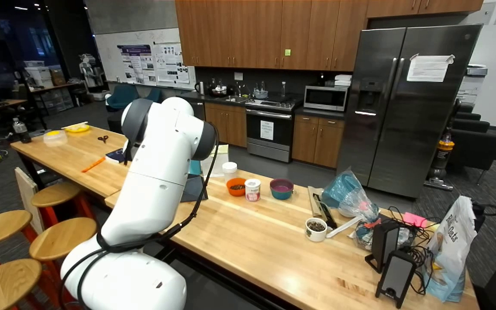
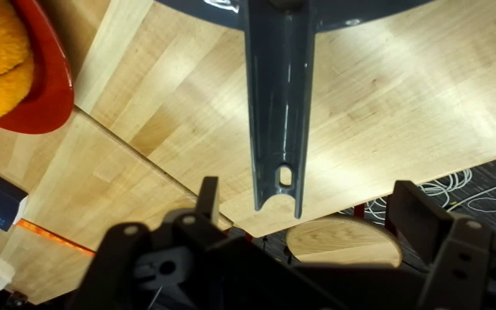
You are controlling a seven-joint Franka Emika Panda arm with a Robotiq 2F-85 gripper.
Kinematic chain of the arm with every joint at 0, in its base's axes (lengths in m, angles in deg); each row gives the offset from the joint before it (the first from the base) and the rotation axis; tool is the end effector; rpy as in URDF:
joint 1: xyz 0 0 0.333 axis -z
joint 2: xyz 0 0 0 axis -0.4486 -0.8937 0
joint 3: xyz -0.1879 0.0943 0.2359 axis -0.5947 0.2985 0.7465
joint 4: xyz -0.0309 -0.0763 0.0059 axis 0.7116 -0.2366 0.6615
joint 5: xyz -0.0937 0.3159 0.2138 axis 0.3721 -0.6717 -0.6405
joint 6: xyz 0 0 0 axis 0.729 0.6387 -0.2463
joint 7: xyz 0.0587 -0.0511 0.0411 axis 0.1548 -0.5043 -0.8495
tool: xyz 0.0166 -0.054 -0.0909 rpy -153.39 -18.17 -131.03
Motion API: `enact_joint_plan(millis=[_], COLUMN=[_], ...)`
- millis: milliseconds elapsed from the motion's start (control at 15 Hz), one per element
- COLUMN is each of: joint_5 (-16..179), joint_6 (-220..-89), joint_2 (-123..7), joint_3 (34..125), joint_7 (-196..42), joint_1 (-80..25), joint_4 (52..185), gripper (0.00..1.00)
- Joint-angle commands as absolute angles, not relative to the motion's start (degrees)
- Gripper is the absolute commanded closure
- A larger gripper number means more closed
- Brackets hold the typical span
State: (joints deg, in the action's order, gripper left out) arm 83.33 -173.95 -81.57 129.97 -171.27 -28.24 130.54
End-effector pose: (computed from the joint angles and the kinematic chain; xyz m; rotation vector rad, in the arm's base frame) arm 0.5014 0.4584 0.2889 -1.2047 -2.5459 -0.7122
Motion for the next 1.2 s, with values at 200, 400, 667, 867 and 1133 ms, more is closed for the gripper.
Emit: enact_joint_plan(millis=[200, 400, 667, 867, 1133], joint_5=[81.87, 81.81, 81.54, 81.35, 81.31], joint_6=[-173.06, -173.33, -174.67, -175.91, -176.23], joint_2=[-82.58, -82.58, -82.08, -81.63, -81.40], joint_3=[128.19, 127.81, 127.46, 127.58, 127.70], joint_7=[-174.11, -174.35, -173.83, -173.62, -173.70], joint_1=[-30.23, -30.65, -30.73, -30.25, -30.03], joint_4=[128.54, 128.45, 128.84, 129.45, 129.63], gripper=[0.28, 0.49, 0.80, 0.99, 0.69])
